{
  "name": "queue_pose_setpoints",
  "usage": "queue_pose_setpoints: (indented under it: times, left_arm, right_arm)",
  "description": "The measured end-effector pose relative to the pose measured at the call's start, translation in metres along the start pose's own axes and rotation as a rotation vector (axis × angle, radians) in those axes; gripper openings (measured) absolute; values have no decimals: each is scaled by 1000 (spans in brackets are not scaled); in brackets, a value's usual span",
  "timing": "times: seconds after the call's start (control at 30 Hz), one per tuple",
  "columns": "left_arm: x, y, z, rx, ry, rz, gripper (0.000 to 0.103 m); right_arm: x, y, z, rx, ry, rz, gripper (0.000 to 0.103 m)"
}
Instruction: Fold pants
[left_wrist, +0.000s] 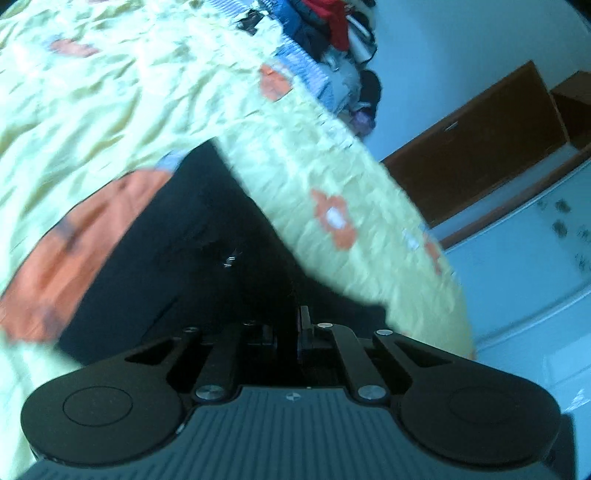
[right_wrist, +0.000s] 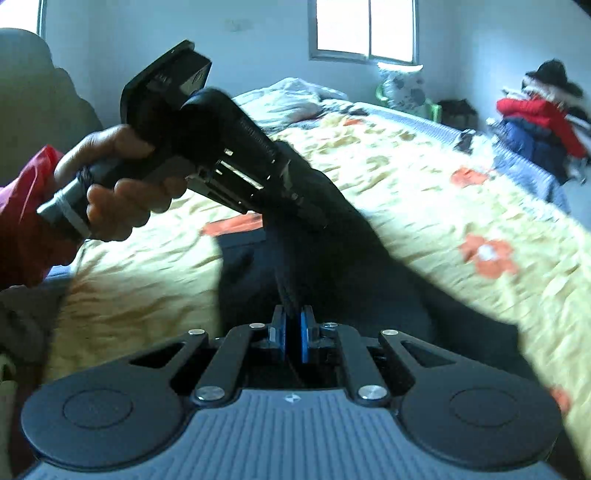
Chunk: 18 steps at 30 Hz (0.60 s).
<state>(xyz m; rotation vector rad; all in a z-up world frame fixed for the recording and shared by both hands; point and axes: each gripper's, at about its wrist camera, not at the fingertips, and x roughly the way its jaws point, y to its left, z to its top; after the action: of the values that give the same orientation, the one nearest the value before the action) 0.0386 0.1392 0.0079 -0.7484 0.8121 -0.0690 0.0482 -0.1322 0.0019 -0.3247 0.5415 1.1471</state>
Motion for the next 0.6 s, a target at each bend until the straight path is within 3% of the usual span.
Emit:
queue_pose_setpoints:
  times: [0.17,0.6]
  left_arm:
    - [5,29,-25,-27,48,47,8]
    - [-1,23,-41,53,-40,93,11]
  right_arm:
    - [17,14,-16,25,69,20,8]
    - [24,12,-23,62,63,41,8]
